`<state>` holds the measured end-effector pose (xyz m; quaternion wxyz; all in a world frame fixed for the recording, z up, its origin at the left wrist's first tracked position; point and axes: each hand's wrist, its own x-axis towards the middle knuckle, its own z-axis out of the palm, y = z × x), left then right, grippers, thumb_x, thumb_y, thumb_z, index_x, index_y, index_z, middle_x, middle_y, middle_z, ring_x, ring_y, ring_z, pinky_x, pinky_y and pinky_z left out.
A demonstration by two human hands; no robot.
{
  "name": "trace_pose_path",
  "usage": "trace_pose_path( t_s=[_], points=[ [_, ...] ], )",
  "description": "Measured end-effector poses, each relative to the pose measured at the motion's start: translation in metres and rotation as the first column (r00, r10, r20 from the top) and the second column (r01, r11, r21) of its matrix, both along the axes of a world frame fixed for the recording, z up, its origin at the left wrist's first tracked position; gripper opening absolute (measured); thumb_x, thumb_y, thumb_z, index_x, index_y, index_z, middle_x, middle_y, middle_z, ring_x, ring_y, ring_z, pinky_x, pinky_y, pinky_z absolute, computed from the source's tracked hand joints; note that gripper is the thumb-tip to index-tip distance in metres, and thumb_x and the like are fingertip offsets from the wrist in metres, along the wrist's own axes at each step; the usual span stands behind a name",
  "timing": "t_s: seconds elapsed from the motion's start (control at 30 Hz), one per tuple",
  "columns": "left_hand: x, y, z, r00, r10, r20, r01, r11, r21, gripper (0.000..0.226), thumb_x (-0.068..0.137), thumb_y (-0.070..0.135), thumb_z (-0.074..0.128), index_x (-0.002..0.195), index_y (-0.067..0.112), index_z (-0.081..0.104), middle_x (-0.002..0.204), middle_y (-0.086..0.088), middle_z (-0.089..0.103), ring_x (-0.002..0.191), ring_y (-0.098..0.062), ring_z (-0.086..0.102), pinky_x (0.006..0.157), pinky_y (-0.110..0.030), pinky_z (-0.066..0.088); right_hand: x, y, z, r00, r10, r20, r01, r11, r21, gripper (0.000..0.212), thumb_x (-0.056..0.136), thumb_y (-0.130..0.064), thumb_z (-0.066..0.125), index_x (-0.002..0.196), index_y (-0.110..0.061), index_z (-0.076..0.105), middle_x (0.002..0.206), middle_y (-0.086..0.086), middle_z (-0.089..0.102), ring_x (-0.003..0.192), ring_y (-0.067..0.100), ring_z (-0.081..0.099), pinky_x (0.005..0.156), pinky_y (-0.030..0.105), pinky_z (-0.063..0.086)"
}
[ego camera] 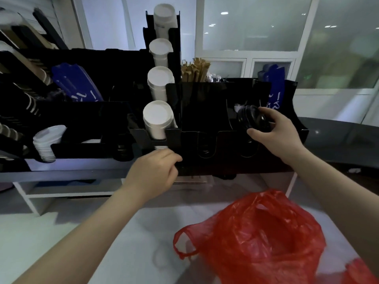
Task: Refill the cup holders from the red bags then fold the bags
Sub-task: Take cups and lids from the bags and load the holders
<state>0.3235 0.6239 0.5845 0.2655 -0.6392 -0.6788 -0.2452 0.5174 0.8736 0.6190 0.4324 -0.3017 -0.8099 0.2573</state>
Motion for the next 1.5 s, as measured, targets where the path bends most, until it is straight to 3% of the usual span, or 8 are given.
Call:
trace_pose_path(
  t_s=[0.23, 0.37, 0.53, 0.73, 0.93, 1.07, 1.23, 1.5],
  points=[
    [0.037, 0.073, 0.008, 0.988, -0.008, -0.151, -0.013, 0.991, -0.134, 0.047, 0.074, 0.008, 0.065, 0.12, 0.002, 0.062, 0.115, -0.013, 0.066, 0.103, -0.027, 0.064, 0.085, -0.034, 0.053, 0.02, 0.021, 0.009, 1.0, -0.01, 0.02, 0.008, 0.998, 0.059, 0.07, 0.072, -0.035, 0.078, 0.136, -0.027, 0.048, 0.119, -0.005, 0.056, 0.109, 0.014, 0.055, 0.093, 0.029, 0.044],
    [0.032, 0.114, 0.008, 0.949, 0.156, -0.275, -0.239, 0.922, -0.304, 0.065, 0.087, 0.014, 0.046, 0.148, 0.01, 0.021, 0.15, -0.01, 0.033, 0.139, -0.024, 0.029, 0.116, -0.035, 0.014, 0.033, 0.033, 0.014, 1.0, -0.014, 0.007, 0.013, 0.996, 0.087, 0.069, 0.072, -0.035, 0.077, 0.134, -0.031, 0.048, 0.122, -0.003, 0.057, 0.112, 0.016, 0.055, 0.098, 0.038, 0.046],
    [0.032, 0.137, 0.015, 0.964, 0.241, -0.113, -0.264, 0.919, -0.293, 0.047, 0.082, 0.006, 0.044, 0.127, 0.006, 0.034, 0.118, -0.01, 0.058, 0.123, -0.024, 0.047, 0.115, -0.04, 0.016, 0.043, 0.052, 0.021, 1.0, -0.013, -0.02, 0.014, 0.997, 0.076, 0.07, 0.072, -0.033, 0.077, 0.136, -0.027, 0.049, 0.123, -0.001, 0.059, 0.115, 0.018, 0.055, 0.099, 0.044, 0.047],
    [0.019, 0.14, 0.01, 0.844, 0.339, -0.416, -0.517, 0.721, -0.46, 0.045, 0.087, 0.019, 0.05, 0.131, 0.011, 0.047, 0.127, -0.003, 0.055, 0.133, -0.024, 0.027, 0.113, -0.054, 0.005, 0.039, 0.063, 0.017, 0.999, -0.011, -0.041, 0.014, 0.998, 0.069, 0.068, 0.072, -0.035, 0.077, 0.134, -0.03, 0.05, 0.12, -0.003, 0.06, 0.11, 0.016, 0.057, 0.097, 0.039, 0.048],
    [0.016, 0.137, 0.007, 0.888, 0.349, -0.3, -0.45, 0.794, -0.409, 0.067, 0.086, 0.015, 0.046, 0.148, 0.009, 0.022, 0.154, -0.009, 0.024, 0.145, -0.023, 0.006, 0.115, -0.048, -0.004, 0.036, 0.064, 0.013, 1.0, -0.012, -0.022, 0.014, 0.998, 0.062, 0.068, 0.071, -0.035, 0.077, 0.133, -0.031, 0.05, 0.121, -0.003, 0.059, 0.11, 0.015, 0.057, 0.096, 0.035, 0.047],
    [0.027, 0.14, 0.013, 0.931, 0.334, 0.148, -0.287, 0.92, -0.267, 0.088, 0.082, 0.009, 0.044, 0.15, 0.015, -0.012, 0.159, -0.004, -0.01, 0.145, -0.016, -0.015, 0.113, -0.037, -0.015, 0.044, 0.065, 0.013, 0.999, -0.037, 0.008, 0.036, 0.993, 0.116, 0.07, 0.072, -0.033, 0.078, 0.135, -0.027, 0.049, 0.124, -0.003, 0.055, 0.114, 0.014, 0.051, 0.096, 0.03, 0.042],
    [0.061, 0.172, 0.031, 0.994, 0.105, 0.015, -0.094, 0.942, -0.322, 0.077, 0.083, 0.02, 0.045, 0.152, 0.018, 0.009, 0.159, 0.0, 0.01, 0.146, -0.015, -0.002, 0.116, -0.043, -0.006, 0.066, 0.075, 0.022, 0.997, -0.072, 0.01, 0.07, 0.989, 0.133, 0.071, 0.069, -0.029, 0.079, 0.134, -0.026, 0.051, 0.123, -0.003, 0.058, 0.114, 0.015, 0.053, 0.099, 0.035, 0.045],
    [0.077, 0.21, 0.035, 0.905, 0.193, -0.379, -0.379, 0.77, -0.513, 0.053, 0.087, 0.031, 0.052, 0.139, 0.027, 0.045, 0.147, -0.001, 0.036, 0.145, -0.027, 0.01, 0.106, -0.069, -0.004, 0.086, 0.09, 0.019, 0.994, -0.101, -0.04, 0.105, 0.986, 0.132, 0.068, 0.069, -0.028, 0.079, 0.131, -0.03, 0.053, 0.111, -0.014, 0.051, 0.103, 0.004, 0.049, 0.085, 0.015, 0.035]
  ],
)
